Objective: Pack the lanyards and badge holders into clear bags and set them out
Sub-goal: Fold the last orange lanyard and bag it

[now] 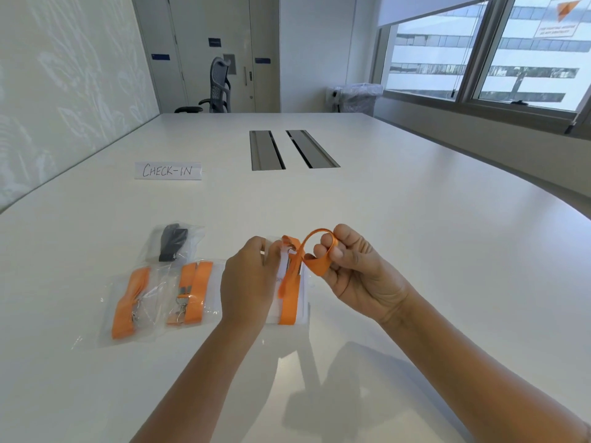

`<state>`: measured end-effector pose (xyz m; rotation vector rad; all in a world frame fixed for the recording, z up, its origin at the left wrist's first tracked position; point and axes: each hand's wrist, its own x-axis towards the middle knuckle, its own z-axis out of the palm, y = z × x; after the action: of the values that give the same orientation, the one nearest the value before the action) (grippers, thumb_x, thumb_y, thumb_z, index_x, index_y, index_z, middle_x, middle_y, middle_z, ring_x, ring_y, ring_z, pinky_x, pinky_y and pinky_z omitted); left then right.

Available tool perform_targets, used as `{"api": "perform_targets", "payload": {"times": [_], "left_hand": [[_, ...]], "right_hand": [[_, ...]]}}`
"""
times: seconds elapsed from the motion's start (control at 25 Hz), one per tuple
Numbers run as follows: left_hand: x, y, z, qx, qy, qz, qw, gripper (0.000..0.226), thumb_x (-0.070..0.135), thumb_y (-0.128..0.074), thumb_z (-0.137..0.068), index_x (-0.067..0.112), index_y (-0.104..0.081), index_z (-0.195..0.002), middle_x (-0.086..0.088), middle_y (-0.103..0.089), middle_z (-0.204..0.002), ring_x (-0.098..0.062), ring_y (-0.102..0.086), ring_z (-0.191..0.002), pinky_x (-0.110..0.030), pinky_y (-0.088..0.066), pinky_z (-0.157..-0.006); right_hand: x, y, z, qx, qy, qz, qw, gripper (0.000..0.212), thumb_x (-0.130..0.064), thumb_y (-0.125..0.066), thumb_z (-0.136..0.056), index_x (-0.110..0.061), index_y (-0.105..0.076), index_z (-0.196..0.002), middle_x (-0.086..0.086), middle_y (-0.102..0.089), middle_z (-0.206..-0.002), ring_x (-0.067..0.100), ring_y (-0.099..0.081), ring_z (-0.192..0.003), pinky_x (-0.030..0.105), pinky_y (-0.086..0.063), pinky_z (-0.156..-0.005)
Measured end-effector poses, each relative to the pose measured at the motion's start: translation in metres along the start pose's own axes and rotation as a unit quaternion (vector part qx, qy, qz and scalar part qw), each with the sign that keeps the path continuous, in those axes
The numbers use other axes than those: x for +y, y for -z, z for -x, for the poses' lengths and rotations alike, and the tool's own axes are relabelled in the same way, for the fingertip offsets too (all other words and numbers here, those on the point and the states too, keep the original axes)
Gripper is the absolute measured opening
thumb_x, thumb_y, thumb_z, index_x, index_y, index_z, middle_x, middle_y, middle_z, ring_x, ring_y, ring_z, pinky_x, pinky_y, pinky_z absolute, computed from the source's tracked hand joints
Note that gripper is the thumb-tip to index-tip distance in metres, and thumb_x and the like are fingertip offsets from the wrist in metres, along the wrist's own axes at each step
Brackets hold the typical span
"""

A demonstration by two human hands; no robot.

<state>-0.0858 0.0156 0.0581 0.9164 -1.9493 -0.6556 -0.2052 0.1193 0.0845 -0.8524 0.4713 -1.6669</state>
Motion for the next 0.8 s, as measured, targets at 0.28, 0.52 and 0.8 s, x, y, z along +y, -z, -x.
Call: {"api": "perform_targets", "payload": {"times": [0.28,0.52,0.8], "left_hand": [[0.002,0.003,0.001,0.037,-0.009,0.006,0.999,0.033,0.038,-0.040,-0.094,0.010,-0.046,-0.078,0.003,-0.050,-0.061,-0.017,-0.049,-0.058,-0.025,-0.035,-0.050],[-0.008,0.007,-0.015,0.080,0.140,0.097,0.982,0.038,0.031,-0.037,-0.098,0.005,-0.044,-0.071,-0.003,-0.047,-0.059,-0.019,-0.044,-0.058,-0.028,-0.037,-0.055],[-0.021,0.020,-0.026,0.069,0.323,0.351,0.876,0.040,0.018,-0.046,-0.093,0.020,-0.038,-0.054,0.013,-0.043,-0.036,-0.007,-0.040,-0.043,-0.020,-0.033,-0.046]], "right_hand": [[0.007,-0.006,0.003,-0.038,-0.051,0.065,0.996,0.019,-0.002,-0.070,-0.074,-0.020,-0.072,-0.082,-0.002,-0.073,-0.087,0.010,-0.070,-0.086,0.025,-0.049,-0.090],[0.020,-0.010,0.008,-0.206,-0.192,0.225,0.933,0.016,-0.013,-0.065,-0.082,-0.026,-0.064,-0.091,-0.008,-0.071,-0.089,0.010,-0.066,-0.088,0.033,-0.045,-0.095],[0.016,-0.011,0.009,-0.215,-0.293,0.311,0.878,0.038,0.012,-0.050,-0.084,-0.023,-0.064,-0.090,-0.007,-0.070,-0.081,0.009,-0.067,-0.067,0.022,-0.053,-0.069]]}}
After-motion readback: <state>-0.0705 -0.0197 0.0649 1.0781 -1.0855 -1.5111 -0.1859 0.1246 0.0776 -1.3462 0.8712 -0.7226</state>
